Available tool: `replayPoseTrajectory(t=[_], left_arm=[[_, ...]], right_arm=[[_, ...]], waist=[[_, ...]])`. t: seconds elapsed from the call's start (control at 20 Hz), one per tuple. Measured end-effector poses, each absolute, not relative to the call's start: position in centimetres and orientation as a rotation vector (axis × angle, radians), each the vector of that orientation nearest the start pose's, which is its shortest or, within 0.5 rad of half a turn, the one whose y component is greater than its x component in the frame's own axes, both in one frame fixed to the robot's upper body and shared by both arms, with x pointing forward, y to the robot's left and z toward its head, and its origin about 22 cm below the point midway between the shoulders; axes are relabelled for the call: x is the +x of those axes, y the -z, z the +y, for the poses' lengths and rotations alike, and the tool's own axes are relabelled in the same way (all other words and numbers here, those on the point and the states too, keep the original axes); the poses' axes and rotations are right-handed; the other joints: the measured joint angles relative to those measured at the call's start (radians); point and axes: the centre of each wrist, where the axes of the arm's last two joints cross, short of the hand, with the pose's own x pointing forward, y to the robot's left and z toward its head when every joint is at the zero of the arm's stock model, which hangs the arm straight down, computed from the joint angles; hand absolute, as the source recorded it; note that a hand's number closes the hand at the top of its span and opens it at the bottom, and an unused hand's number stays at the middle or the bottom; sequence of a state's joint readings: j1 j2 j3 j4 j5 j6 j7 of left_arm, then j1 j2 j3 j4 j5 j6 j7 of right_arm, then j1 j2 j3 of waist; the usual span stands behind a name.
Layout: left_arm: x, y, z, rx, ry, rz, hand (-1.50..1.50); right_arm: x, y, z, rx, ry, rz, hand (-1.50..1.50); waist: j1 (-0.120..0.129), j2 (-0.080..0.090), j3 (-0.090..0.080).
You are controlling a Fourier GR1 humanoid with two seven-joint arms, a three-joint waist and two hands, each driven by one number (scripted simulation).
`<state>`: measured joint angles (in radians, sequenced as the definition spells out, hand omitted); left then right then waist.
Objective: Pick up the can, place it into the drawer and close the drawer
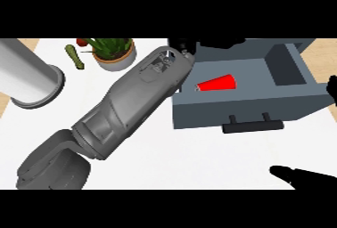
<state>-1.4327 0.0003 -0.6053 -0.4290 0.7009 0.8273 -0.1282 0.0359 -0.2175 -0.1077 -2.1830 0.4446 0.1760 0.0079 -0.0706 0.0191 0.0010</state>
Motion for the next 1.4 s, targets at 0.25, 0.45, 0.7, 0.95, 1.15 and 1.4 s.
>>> replayPoseTrajectory(t=[0.25, 0.45, 0.7, 0.95, 1.15, 1.4], left_arm=[[42.0, -18.3, -2.0, 0.23, 0.047, -1.812, -1.5], [41.8, -18.9, -2.3, 0.22, 0.038, -1.803, -1.5], [42.0, -19.5, -1.5, 0.22, 0.042, -1.795, -1.5], [42.5, -20.5, 0.7, 0.231, 0.042, -1.791, -1.5], [42.3, -20.6, 2.2, 0.244, 0.035, -1.779, -1.5], [41.9, -21.1, 4.5, 0.241, 0.038, -1.783, -1.5]], right_arm=[[21.0, -13.6, -25.8, -0.776, -0.759, -1.921, -1.5], [22.4, -12.3, -24.7, -0.863, -0.88, -1.845, -1.5], [24.7, -9.3, -23.4, -0.973, -0.966, -1.746, -1.5], [26.8, -5.7, -23.0, -1.015, -0.934, -1.72, -1.5], [28.5, -4.2, -23.2, -1.059, -0.924, -1.73, -1.5], [31.5, -3.3, -23.5, -1.123, -0.914, -1.711, -1.5]], waist=[[0.028, -0.004, 0.0], [0.049, -0.011, -0.001], [0.075, -0.016, -0.001], [0.089, -0.02, 0.0], [0.097, -0.03, -0.009], [0.11, -0.036, -0.016]])
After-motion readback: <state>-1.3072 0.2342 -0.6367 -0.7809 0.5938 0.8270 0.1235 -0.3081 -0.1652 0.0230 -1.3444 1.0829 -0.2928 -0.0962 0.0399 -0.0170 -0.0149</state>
